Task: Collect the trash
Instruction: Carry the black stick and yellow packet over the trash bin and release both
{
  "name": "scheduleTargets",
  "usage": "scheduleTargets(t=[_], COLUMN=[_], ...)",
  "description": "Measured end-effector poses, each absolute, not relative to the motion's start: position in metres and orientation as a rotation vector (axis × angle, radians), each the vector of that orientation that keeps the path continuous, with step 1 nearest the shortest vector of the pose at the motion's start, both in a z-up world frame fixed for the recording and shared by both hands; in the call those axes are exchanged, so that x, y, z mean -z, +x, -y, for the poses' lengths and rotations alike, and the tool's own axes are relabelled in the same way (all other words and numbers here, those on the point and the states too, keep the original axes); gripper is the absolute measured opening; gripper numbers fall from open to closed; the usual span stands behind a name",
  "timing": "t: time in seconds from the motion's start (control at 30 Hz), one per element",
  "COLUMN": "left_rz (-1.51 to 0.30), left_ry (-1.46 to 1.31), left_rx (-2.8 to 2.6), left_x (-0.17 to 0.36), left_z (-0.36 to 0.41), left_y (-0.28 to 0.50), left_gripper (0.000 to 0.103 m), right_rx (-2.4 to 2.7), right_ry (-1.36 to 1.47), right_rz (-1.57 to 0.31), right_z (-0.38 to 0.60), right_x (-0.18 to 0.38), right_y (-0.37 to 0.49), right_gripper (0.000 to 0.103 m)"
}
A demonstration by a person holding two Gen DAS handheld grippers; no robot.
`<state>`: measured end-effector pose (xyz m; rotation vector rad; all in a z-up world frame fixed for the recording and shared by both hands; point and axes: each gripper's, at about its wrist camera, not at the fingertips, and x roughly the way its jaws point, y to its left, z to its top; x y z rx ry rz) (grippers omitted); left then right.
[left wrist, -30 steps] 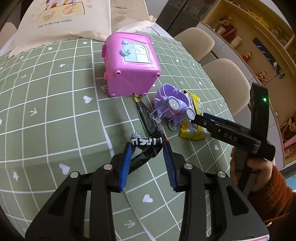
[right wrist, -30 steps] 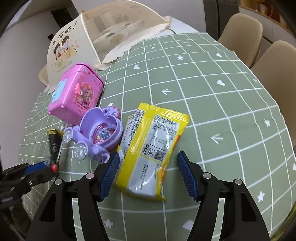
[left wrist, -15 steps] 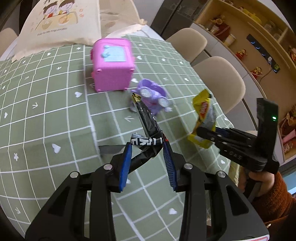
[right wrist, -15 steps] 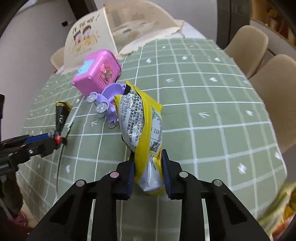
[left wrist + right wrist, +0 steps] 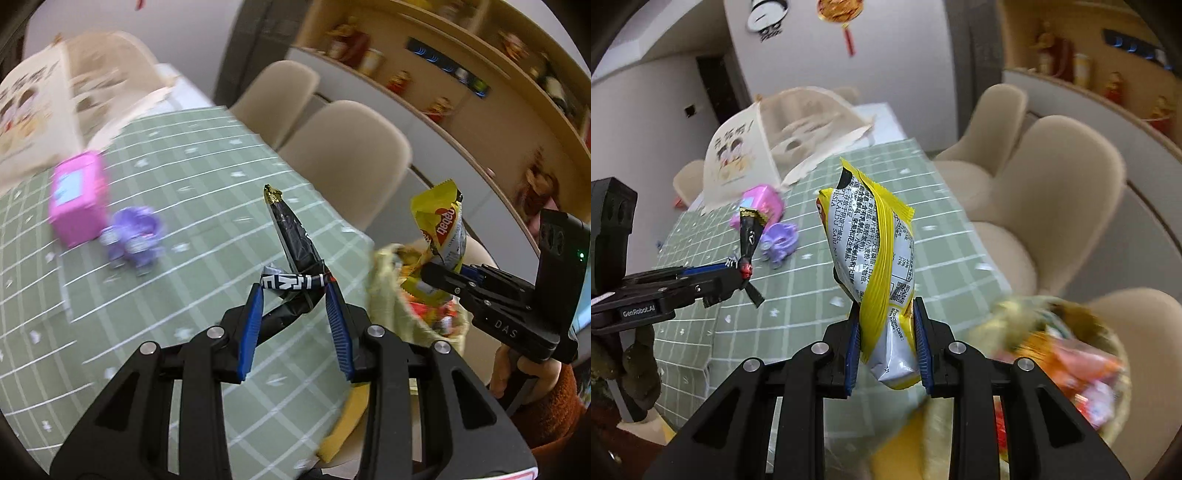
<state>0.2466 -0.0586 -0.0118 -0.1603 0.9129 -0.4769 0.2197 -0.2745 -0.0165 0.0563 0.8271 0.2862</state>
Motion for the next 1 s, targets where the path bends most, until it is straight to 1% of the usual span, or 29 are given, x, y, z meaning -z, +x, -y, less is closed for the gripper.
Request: scheduleTargets(t=[0.27, 0.47, 0.77, 0.9, 1.0], left_rz=[-0.888, -0.915, -1.005, -1.063, -1.102], left_ry=[-0.098, -0.087, -0.074, -0.055, -0.064], left_rx=[0.600, 0.676, 0.738, 0.743, 0.747], left_x=[0.001, 0.011, 0.050, 0.071, 0.083], left_z=[0.146, 0.200, 0.278, 0.296, 0.299], left_y=[0.229, 0.225, 0.251, 0.259, 0.261], left_gripper=[0.033, 0.033, 0.034, 0.035, 0.038], right_rx=[-0.155, -0.087, -0.023, -0.006, -0.001], right_ry=[0.110, 0.149, 0.222, 0.251, 0.275], right_rz=[-0.787, -0.768, -0.772, -0.775, -0.781], right_z=[0.363, 0.409, 0.452, 0.463, 0.470], right_x=[0.010, 0.012, 0.026, 0.031, 0.036], right_y=[0.172, 0.149, 0.130, 0.125, 0.124], right_gripper=[0.026, 0.026, 0.026, 0.026, 0.026])
